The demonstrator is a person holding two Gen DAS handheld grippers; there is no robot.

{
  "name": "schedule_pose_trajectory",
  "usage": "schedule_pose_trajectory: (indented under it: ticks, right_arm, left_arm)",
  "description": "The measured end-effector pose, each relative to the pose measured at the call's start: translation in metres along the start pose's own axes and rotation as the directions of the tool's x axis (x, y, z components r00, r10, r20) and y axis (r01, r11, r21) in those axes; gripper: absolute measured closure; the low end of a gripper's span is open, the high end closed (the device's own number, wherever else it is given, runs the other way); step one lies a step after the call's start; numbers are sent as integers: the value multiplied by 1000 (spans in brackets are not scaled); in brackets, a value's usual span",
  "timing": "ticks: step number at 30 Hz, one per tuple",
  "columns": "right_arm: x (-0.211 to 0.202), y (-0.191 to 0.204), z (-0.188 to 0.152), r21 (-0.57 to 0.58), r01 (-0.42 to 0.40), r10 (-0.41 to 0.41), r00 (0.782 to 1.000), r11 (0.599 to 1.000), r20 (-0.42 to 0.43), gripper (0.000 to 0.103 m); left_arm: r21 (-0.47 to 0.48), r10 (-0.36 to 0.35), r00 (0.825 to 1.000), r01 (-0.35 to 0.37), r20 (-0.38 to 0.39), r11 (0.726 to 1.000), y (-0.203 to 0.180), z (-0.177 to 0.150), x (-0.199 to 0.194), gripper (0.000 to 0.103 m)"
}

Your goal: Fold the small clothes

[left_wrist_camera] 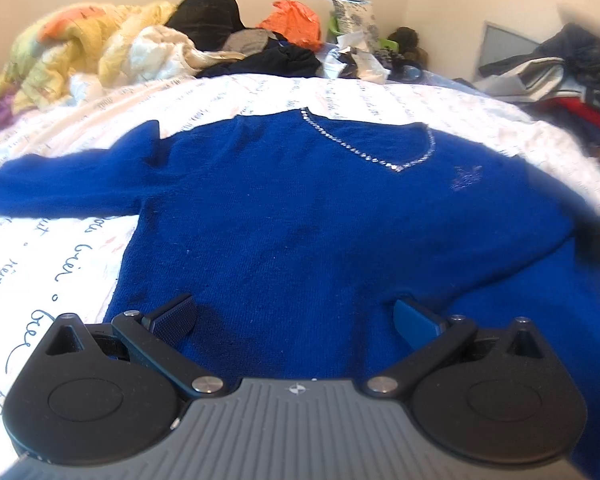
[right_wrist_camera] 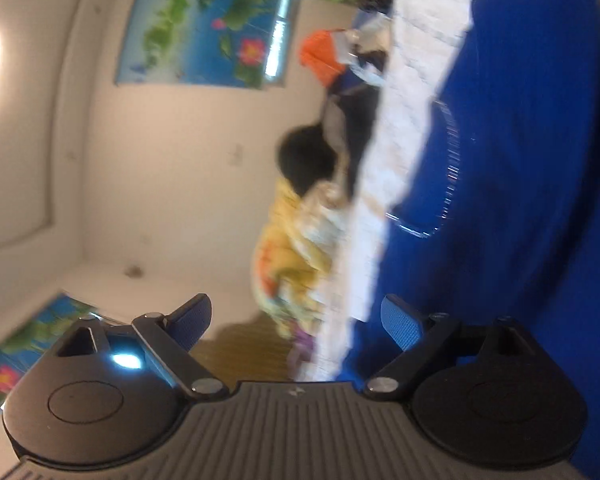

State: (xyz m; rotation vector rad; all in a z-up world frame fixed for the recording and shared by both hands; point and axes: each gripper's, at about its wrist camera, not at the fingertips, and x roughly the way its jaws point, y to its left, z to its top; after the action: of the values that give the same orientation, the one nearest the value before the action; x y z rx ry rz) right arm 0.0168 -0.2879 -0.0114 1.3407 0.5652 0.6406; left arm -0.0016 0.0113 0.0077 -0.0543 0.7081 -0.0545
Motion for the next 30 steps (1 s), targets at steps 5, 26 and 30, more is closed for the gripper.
schedule_pose_trajectory:
  ticks: [5, 26, 30]
  right_arm:
    - [-51, -3, -9, -279, 253, -223, 966, 926, 132, 10]
    - [-62, -14, -27, -466, 397, -332, 917, 791, 220, 11]
    - [-61, -14, -25, -465, 389, -323, 921, 795, 218, 11]
  left_arm:
    - [-279, -229, 973, 209, -41, 937, 21, 32, 5, 0]
    - [117, 154, 980, -169, 122, 979, -14, 144, 28, 102]
    - [-114, -111, 992, 104, -62, 988, 26, 134, 27, 81]
